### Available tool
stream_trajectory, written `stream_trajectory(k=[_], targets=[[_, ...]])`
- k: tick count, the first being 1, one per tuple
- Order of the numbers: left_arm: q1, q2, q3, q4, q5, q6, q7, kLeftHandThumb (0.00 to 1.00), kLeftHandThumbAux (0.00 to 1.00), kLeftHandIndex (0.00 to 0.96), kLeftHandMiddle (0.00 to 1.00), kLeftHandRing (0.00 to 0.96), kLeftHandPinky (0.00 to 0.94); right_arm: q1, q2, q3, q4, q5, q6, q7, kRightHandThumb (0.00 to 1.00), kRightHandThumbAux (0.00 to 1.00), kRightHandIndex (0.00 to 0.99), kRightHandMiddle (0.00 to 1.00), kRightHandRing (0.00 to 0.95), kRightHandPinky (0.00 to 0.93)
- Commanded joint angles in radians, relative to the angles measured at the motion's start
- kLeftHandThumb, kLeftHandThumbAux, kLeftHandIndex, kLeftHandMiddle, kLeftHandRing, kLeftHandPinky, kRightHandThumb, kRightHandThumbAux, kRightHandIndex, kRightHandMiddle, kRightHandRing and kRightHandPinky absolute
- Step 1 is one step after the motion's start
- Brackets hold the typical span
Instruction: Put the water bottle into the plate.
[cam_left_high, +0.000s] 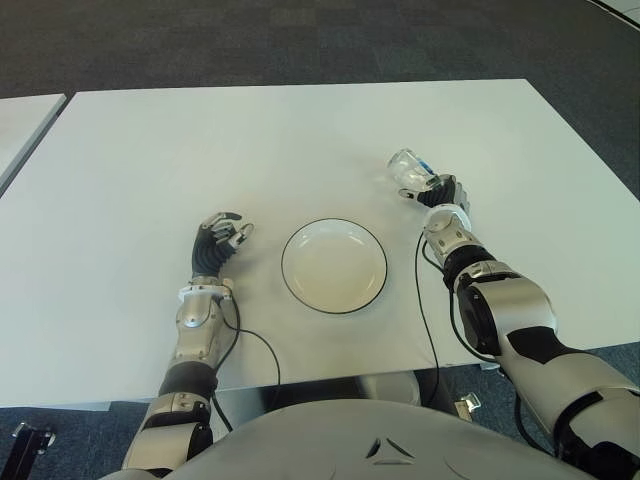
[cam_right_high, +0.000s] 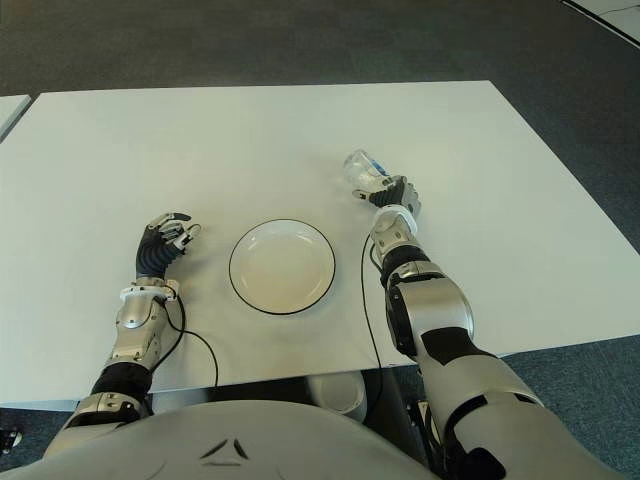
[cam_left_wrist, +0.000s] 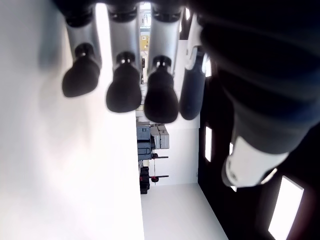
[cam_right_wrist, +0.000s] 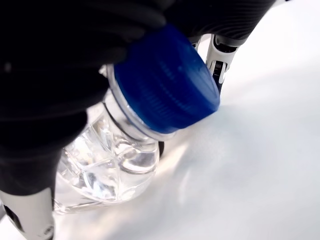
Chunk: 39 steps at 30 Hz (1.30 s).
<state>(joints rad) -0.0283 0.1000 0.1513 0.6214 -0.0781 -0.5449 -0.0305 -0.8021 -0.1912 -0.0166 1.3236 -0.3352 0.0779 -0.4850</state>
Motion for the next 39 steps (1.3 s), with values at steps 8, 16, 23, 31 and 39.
stream_trajectory(k=[8,16,23,31,39], targets=[[0.011,-0.011,0.002,0.027,0.015,0.032,0.026,0.705,0.716,0.436,0.767,0.776,0.782,0.051,0.048,-0.19,0.038,0.169,-0.024,-0.01,0.754,0.709,0.425,0.727,0.818,0.853],[0.004,-0.007,0.003,0.039,0.012,0.02,0.016,0.705,0.716,0.436,0.772,0.781,0.782,-0.005,0.061,-0.286,0.026,0.252,-0.044,-0.04,0.698,0.726,0.436,0.856,0.859,0.877],[0.004,-0.004,0.003,0.041,0.015,0.021,0.018,0.705,0.716,0.436,0.774,0.781,0.782,-0.022,0.067,-0.353,0.025,0.317,-0.103,-0.002,0.695,0.727,0.436,0.866,0.865,0.87],[0.006,-0.003,0.003,0.034,0.015,0.026,0.021,0.705,0.716,0.436,0.773,0.781,0.777,-0.073,0.091,-0.382,0.013,0.354,-0.187,0.007,0.699,0.726,0.438,0.847,0.847,0.853],[0.001,-0.001,0.005,0.034,0.015,0.032,0.023,0.705,0.716,0.436,0.764,0.774,0.772,-0.036,0.114,-0.325,-0.018,0.326,-0.433,0.123,0.702,0.726,0.439,0.846,0.843,0.836]])
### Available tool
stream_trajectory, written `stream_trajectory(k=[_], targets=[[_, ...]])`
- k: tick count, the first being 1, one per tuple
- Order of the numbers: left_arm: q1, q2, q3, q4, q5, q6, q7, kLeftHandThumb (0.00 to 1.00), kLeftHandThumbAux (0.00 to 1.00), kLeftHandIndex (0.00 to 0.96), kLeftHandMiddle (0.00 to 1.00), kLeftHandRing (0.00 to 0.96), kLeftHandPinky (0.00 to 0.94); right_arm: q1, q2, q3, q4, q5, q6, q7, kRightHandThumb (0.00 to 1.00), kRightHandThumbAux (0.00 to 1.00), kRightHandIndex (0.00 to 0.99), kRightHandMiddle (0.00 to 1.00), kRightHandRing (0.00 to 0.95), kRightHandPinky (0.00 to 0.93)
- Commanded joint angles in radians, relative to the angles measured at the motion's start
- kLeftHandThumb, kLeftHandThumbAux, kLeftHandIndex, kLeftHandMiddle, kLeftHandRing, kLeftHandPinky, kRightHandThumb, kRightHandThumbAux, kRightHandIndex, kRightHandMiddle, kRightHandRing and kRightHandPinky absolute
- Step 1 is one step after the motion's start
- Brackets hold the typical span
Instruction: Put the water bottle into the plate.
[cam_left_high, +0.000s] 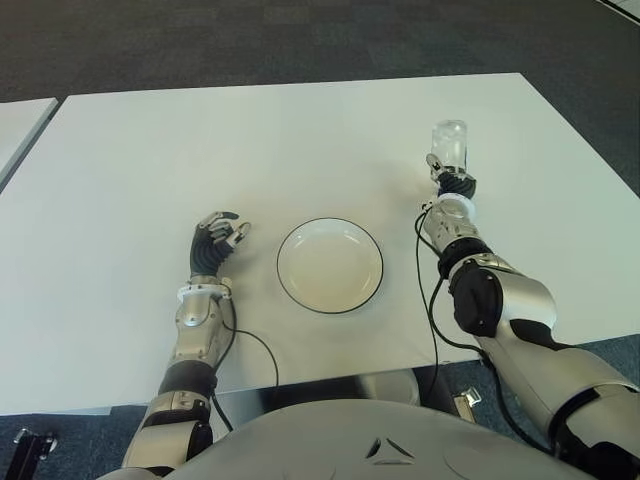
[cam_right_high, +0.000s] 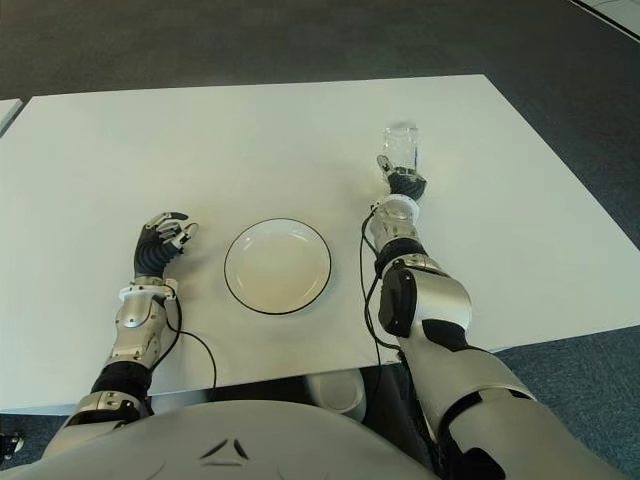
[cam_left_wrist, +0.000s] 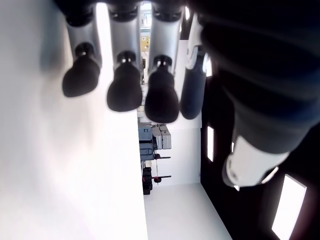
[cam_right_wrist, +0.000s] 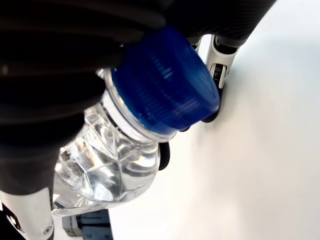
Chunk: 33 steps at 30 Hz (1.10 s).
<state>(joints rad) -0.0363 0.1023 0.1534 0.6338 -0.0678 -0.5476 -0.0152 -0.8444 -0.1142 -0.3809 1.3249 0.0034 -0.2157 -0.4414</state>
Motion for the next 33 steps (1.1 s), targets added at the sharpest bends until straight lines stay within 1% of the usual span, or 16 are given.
stream_trajectory(k=[1,3,4,6,8,11,13,15,17,19,21,24,28,30,33], targets=[[0.009,-0.003,0.003,0.022,0.005,0.036,0.007,0.705,0.716,0.436,0.762,0.772,0.769,0.01,0.037,0.044,-0.019,-0.014,-0.156,0.088,0.703,0.726,0.439,0.845,0.843,0.832],[0.008,-0.004,0.003,0.02,0.009,0.037,0.013,0.705,0.716,0.436,0.764,0.775,0.779,0.018,0.045,0.07,-0.035,-0.03,-0.212,0.087,0.703,0.726,0.439,0.844,0.841,0.828],[0.009,-0.003,0.002,0.018,0.011,0.036,0.013,0.705,0.716,0.436,0.765,0.776,0.783,0.03,0.05,0.09,-0.05,-0.043,-0.256,0.091,0.703,0.727,0.439,0.844,0.84,0.827],[0.009,-0.002,0.0,0.017,0.013,0.036,0.012,0.704,0.716,0.436,0.767,0.775,0.786,0.045,0.056,0.12,-0.069,-0.061,-0.321,0.102,0.704,0.727,0.439,0.842,0.839,0.812],[0.01,-0.002,-0.001,0.016,0.015,0.035,0.011,0.704,0.716,0.435,0.766,0.771,0.77,0.052,0.056,0.146,-0.079,-0.077,-0.378,0.116,0.704,0.727,0.439,0.842,0.838,0.81],[0.011,-0.003,-0.001,0.012,0.016,0.036,0.011,0.704,0.717,0.435,0.766,0.772,0.771,0.057,0.053,0.175,-0.086,-0.092,-0.444,0.133,0.705,0.727,0.439,0.842,0.838,0.8],[0.011,-0.006,0.001,0.009,0.015,0.043,0.015,0.704,0.717,0.435,0.762,0.767,0.764,0.059,0.053,0.2,-0.102,-0.11,-0.507,0.147,0.705,0.727,0.439,0.844,0.84,0.803],[0.011,-0.007,0.002,0.008,0.015,0.045,0.018,0.704,0.716,0.435,0.759,0.765,0.761,0.06,0.053,0.215,-0.109,-0.12,-0.544,0.152,0.706,0.726,0.44,0.847,0.842,0.808],[0.008,-0.008,0.003,0.013,0.015,0.038,0.019,0.704,0.716,0.435,0.759,0.765,0.764,0.084,0.058,0.25,-0.153,-0.152,-0.636,0.148,0.706,0.726,0.44,0.852,0.844,0.817],[0.006,-0.007,0.003,0.017,0.013,0.033,0.015,0.705,0.716,0.436,0.761,0.766,0.767,0.113,0.06,0.278,-0.191,-0.177,-0.711,0.148,0.707,0.725,0.44,0.863,0.852,0.839],[0.005,-0.006,0.002,0.019,0.011,0.031,0.012,0.705,0.716,0.436,0.764,0.768,0.77,0.129,0.059,0.292,-0.205,-0.187,-0.747,0.152,0.708,0.724,0.44,0.869,0.857,0.847],[0.003,-0.004,0.001,0.021,0.008,0.03,0.003,0.705,0.716,0.436,0.768,0.772,0.775,0.183,0.052,0.323,-0.241,-0.207,-0.825,0.176,0.709,0.722,0.44,0.874,0.86,0.844],[0.002,-0.002,0.001,0.023,0.007,0.033,0.0,0.704,0.716,0.436,0.77,0.773,0.774,0.238,0.041,0.354,-0.289,-0.231,-0.887,0.193,0.708,0.721,0.44,0.875,0.859,0.836],[0.001,-0.002,0.001,0.023,0.006,0.037,0.0,0.704,0.716,0.436,0.766,0.77,0.764,0.258,0.027,0.374,-0.325,-0.254,-0.908,0.207,0.707,0.721,0.439,0.872,0.857,0.834],[0.002,-0.003,0.002,0.022,0.004,0.038,0.0,0.704,0.717,0.435,0.76,0.764,0.751,0.289,0.016,0.399,-0.378,-0.282,-0.915,0.226,0.706,0.721,0.439,0.871,0.855,0.834]])
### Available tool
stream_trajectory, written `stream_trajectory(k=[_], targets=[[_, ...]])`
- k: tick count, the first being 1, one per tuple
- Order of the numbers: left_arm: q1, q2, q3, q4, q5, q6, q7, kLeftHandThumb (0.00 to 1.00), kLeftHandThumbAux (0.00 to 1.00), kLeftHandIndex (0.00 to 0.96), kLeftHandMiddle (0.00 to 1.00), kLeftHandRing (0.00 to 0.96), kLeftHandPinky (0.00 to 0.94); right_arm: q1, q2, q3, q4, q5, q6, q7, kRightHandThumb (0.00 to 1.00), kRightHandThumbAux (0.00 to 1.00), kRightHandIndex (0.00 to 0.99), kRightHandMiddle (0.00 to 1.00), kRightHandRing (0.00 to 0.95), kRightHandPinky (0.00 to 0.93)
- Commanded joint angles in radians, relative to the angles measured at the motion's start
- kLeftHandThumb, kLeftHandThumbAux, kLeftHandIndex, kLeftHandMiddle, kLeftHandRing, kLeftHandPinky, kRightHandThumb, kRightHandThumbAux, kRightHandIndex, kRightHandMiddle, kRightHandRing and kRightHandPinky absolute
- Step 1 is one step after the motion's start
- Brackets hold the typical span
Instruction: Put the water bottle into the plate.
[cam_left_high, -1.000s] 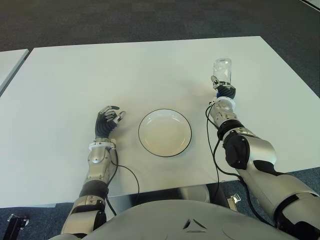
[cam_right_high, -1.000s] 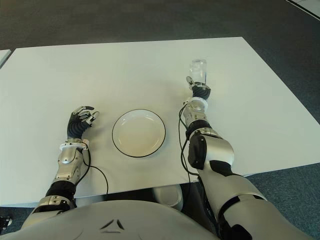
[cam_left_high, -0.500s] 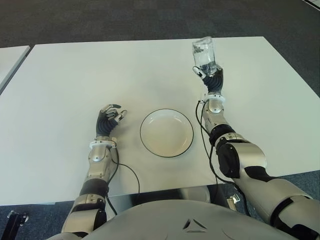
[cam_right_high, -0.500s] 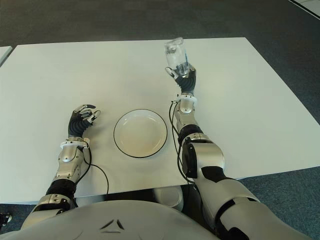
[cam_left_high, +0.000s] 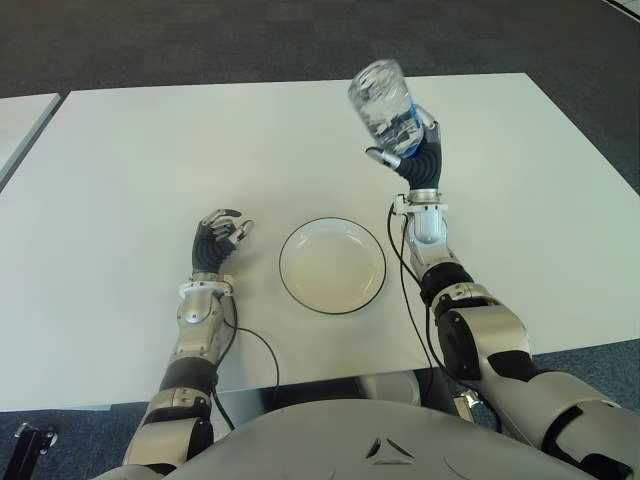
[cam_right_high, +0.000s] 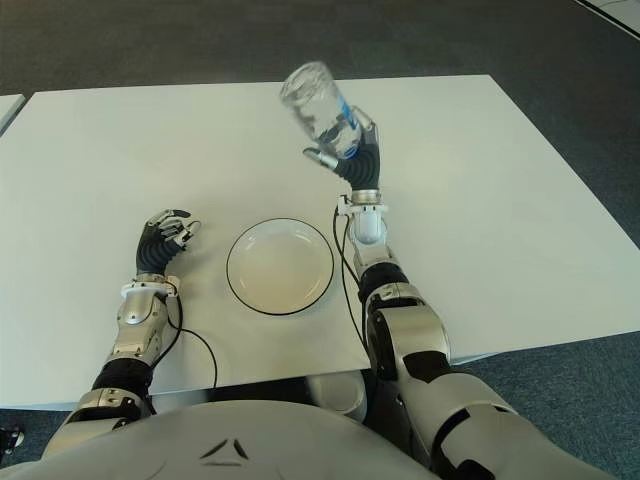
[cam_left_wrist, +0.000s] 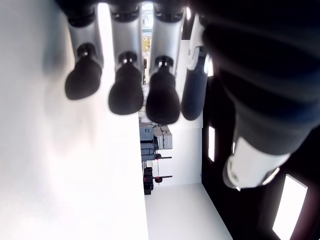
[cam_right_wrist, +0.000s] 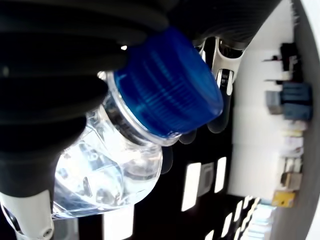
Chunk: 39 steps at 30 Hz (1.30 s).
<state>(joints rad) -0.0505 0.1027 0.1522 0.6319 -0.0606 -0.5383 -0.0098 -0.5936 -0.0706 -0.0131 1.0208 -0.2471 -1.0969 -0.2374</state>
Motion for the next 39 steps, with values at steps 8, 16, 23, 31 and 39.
stream_trajectory(k=[8,16,23,31,39], targets=[[0.016,-0.005,0.003,0.025,0.0,0.022,0.004,0.703,0.716,0.435,0.75,0.753,0.753,0.147,-0.1,0.113,-0.298,-0.031,0.075,0.196,0.698,0.724,0.438,0.878,0.861,0.844],[0.015,-0.003,0.003,0.024,0.008,0.023,0.013,0.704,0.716,0.435,0.759,0.765,0.768,0.218,-0.228,0.188,-0.537,-0.001,0.274,0.458,0.702,0.722,0.438,0.894,0.875,0.872],[0.013,-0.007,0.005,0.022,0.004,0.035,0.013,0.705,0.716,0.435,0.756,0.759,0.757,0.242,-0.356,0.263,-0.71,-0.058,0.479,0.692,0.705,0.721,0.438,0.902,0.881,0.863],[0.011,-0.004,0.006,0.029,-0.006,0.023,-0.005,0.704,0.717,0.435,0.757,0.76,0.757,0.276,-0.433,0.315,-0.915,-0.125,0.775,0.882,0.705,0.72,0.44,0.843,0.829,0.811],[0.01,-0.001,0.004,0.032,-0.001,0.021,0.004,0.704,0.716,0.435,0.765,0.77,0.773,0.276,-0.423,0.366,-0.921,-0.242,0.923,0.871,0.707,0.718,0.44,0.818,0.815,0.818]])
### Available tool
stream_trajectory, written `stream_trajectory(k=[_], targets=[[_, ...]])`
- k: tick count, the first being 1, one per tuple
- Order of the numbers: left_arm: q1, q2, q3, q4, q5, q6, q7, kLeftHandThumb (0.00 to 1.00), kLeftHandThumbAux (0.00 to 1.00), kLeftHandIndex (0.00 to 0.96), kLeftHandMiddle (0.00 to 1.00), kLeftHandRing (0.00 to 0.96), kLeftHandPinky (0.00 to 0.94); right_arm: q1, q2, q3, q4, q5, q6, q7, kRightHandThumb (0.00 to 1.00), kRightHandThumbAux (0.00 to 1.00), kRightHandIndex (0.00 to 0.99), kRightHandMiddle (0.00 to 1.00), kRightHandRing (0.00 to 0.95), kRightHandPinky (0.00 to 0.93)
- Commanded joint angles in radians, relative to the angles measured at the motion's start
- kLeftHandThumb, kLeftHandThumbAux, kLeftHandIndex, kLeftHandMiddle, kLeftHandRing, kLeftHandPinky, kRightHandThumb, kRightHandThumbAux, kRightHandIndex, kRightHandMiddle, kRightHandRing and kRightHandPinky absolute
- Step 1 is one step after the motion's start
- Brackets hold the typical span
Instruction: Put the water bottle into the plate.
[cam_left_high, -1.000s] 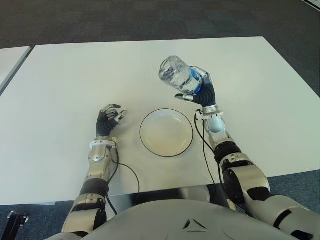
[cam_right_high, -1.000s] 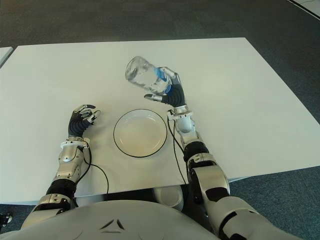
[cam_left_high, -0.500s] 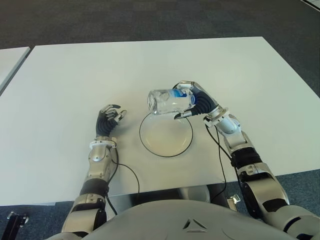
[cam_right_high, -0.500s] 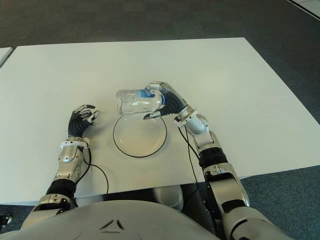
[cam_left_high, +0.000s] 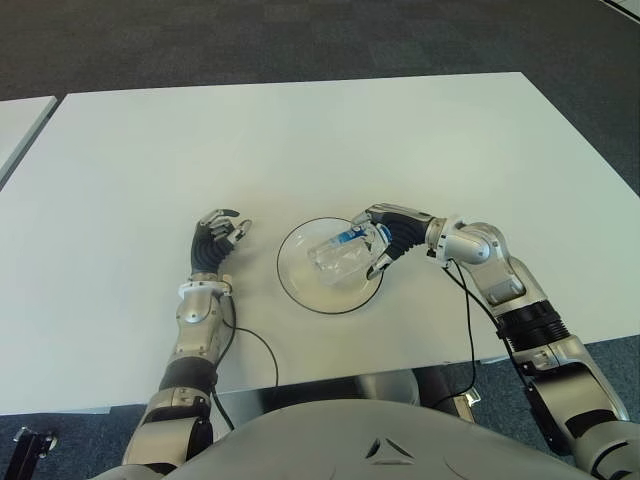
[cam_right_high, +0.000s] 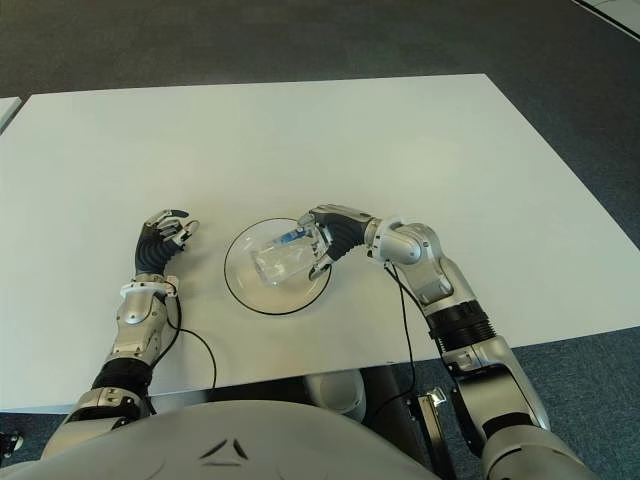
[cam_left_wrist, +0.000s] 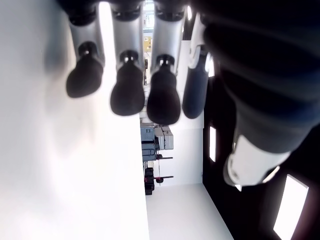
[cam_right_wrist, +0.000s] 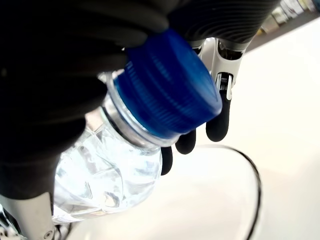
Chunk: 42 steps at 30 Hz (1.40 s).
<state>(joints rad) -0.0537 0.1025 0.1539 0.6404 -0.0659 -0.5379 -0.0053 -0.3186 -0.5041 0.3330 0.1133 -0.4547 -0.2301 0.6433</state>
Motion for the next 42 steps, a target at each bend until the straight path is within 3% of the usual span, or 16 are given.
stream_trajectory(k=[1,5,22,35,42], targets=[[0.014,-0.001,0.003,0.022,0.006,0.025,0.003,0.704,0.716,0.436,0.763,0.766,0.761,0.002,0.01,0.021,-0.017,-0.041,0.065,-0.012,0.707,0.718,0.44,0.816,0.815,0.819],[0.014,-0.005,0.007,0.02,0.005,0.036,0.016,0.705,0.716,0.436,0.748,0.749,0.728,0.007,0.009,0.028,-0.023,-0.073,0.09,-0.033,0.708,0.717,0.441,0.818,0.817,0.825],[0.016,0.004,0.002,0.023,0.004,0.013,-0.007,0.704,0.716,0.435,0.761,0.767,0.77,0.04,0.003,0.047,-0.073,-0.22,0.14,-0.152,0.704,0.717,0.44,0.825,0.819,0.821],[0.018,-0.003,0.004,0.017,0.008,0.019,0.011,0.704,0.716,0.435,0.751,0.75,0.747,0.062,0.016,0.05,-0.12,-0.26,0.169,-0.183,0.684,0.72,0.43,0.714,0.708,0.695],[0.015,0.0,0.003,0.021,-0.004,0.018,-0.01,0.704,0.716,0.435,0.755,0.757,0.76,0.078,0.029,0.041,-0.103,-0.207,0.11,-0.237,0.68,0.722,0.419,0.51,0.519,0.508]])
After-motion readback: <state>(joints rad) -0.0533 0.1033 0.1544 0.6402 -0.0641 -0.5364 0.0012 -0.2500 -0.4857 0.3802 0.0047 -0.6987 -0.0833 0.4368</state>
